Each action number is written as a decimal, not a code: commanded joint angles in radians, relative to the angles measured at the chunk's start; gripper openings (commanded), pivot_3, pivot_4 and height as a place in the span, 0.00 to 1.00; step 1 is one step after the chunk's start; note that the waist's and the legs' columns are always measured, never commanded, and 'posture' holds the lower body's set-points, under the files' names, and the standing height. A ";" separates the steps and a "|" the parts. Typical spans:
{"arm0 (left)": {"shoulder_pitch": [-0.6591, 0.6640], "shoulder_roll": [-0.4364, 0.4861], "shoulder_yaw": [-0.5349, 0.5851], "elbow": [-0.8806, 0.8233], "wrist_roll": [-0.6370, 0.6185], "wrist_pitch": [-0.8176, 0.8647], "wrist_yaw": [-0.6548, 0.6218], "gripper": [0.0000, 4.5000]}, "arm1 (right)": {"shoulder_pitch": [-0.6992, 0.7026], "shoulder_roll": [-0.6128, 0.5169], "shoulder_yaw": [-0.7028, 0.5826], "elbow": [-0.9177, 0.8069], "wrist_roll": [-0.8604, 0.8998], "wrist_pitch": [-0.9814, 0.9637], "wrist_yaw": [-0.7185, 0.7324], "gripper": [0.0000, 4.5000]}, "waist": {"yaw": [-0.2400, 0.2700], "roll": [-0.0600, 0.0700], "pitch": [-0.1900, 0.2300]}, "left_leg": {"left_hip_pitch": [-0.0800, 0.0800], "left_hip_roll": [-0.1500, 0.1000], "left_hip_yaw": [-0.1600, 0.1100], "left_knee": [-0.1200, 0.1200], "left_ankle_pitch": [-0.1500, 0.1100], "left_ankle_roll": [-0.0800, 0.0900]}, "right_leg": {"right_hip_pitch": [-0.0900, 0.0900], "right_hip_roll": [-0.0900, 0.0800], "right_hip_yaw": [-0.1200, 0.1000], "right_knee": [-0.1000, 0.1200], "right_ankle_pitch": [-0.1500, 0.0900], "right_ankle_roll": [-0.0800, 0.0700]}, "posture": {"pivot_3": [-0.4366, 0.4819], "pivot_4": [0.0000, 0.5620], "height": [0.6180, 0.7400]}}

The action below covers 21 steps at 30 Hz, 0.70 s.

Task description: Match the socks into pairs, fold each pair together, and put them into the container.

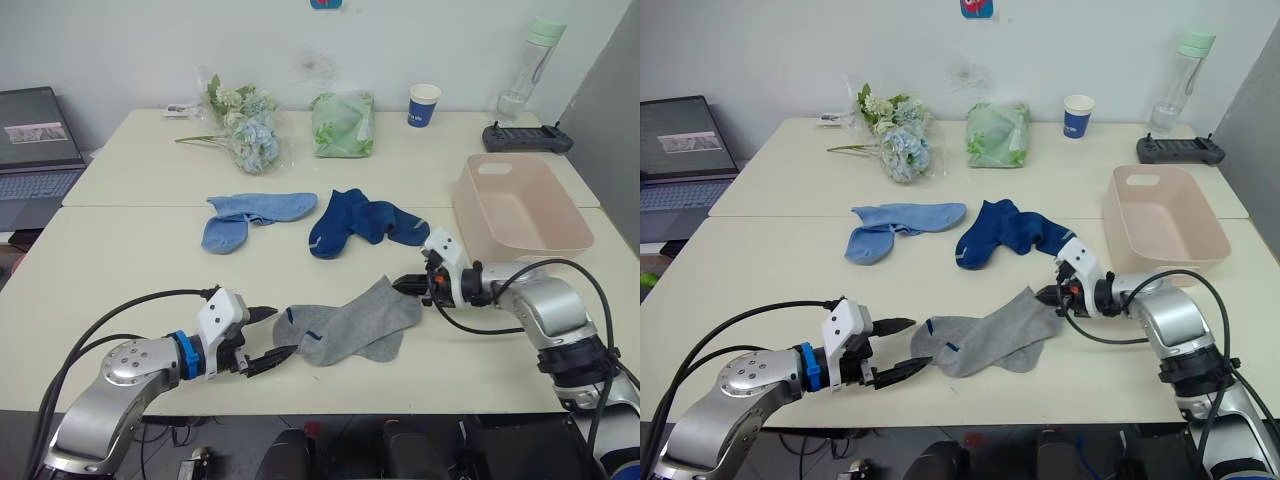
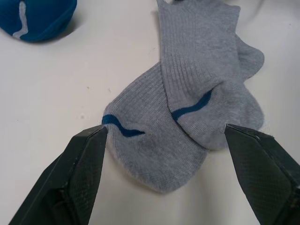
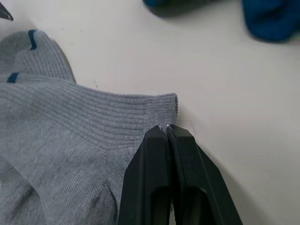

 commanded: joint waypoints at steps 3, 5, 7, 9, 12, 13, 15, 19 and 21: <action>-0.114 -0.062 -0.102 0.074 0.083 -0.017 0.051 0.91 | 0.043 -0.039 -0.072 -0.094 0.044 0.035 -0.022 0.01 | 0.000 0.000 0.000 | 0.000 -0.001 0.000 0.000 0.000 0.000 | 0.000 0.000 0.000 0.000 0.000 0.000 | 0.48 0.27 1.00; -0.160 -0.102 -0.131 0.103 0.100 -0.006 0.078 0.91 | 0.056 -0.035 -0.076 -0.109 0.049 0.046 -0.031 0.01 | 0.000 0.000 0.000 | 0.000 -0.001 0.000 0.000 0.000 0.000 | 0.000 0.000 0.000 0.000 0.000 0.000 | 0.48 0.27 1.00; -0.195 -0.130 -0.163 0.127 0.123 -0.005 0.090 0.91 | 0.068 -0.030 -0.073 -0.121 0.050 0.049 -0.041 0.01 | 0.000 0.000 0.000 | 0.000 0.000 0.000 0.000 0.000 0.000 | 0.000 0.000 0.000 0.000 0.000 0.000 | 0.48 0.27 1.00; -0.213 -0.141 -0.189 0.138 0.138 -0.003 0.087 0.91 | 0.075 -0.025 -0.071 -0.132 0.053 0.054 -0.050 0.01 | -0.004 0.000 0.000 | 0.000 0.000 0.000 0.000 0.000 0.000 | 0.000 0.000 0.000 0.000 0.000 0.000 | 0.48 0.27 1.00; -0.219 -0.140 -0.213 0.141 0.146 0.001 0.076 0.91 | 0.080 -0.020 -0.073 -0.143 0.060 0.061 -0.065 0.01 | -0.006 0.000 0.000 | 0.000 0.000 0.001 0.000 0.000 0.000 | 0.000 0.000 0.000 0.001 0.000 0.000 | 0.48 0.27 1.00; -0.218 -0.137 -0.222 0.143 0.152 -0.007 0.069 0.91 | 0.081 -0.018 -0.074 -0.147 0.063 0.064 -0.070 0.01 | -0.005 0.000 0.000 | 0.000 0.000 0.000 0.000 0.000 0.000 | 0.000 0.000 0.000 0.001 0.000 0.000 | 0.48 0.27 1.00; -0.216 -0.131 -0.232 0.149 0.162 -0.020 0.058 0.87 | 0.083 -0.018 -0.075 -0.155 0.069 0.069 -0.078 0.00 | -0.003 0.000 0.000 | 0.000 0.000 0.000 0.000 0.000 0.000 | 0.000 0.000 0.000 0.000 0.000 0.000 | 0.48 0.27 1.00; -0.215 -0.126 -0.238 0.156 0.167 -0.030 0.038 0.63 | 0.086 -0.022 -0.076 -0.166 0.078 0.073 -0.088 0.00 | -0.003 0.000 0.000 | 0.000 0.000 0.000 0.000 0.000 0.000 | 0.000 0.000 0.000 0.000 0.000 0.000 | 0.48 0.27 1.00; -0.222 -0.124 -0.243 0.161 0.170 -0.036 0.026 0.49 | 0.091 -0.023 -0.080 -0.169 0.080 0.074 -0.093 0.00 | -0.003 0.000 0.000 | 0.000 0.000 0.000 0.000 0.000 0.000 | 0.000 0.000 0.000 0.000 0.000 0.000 | 0.48 0.27 1.00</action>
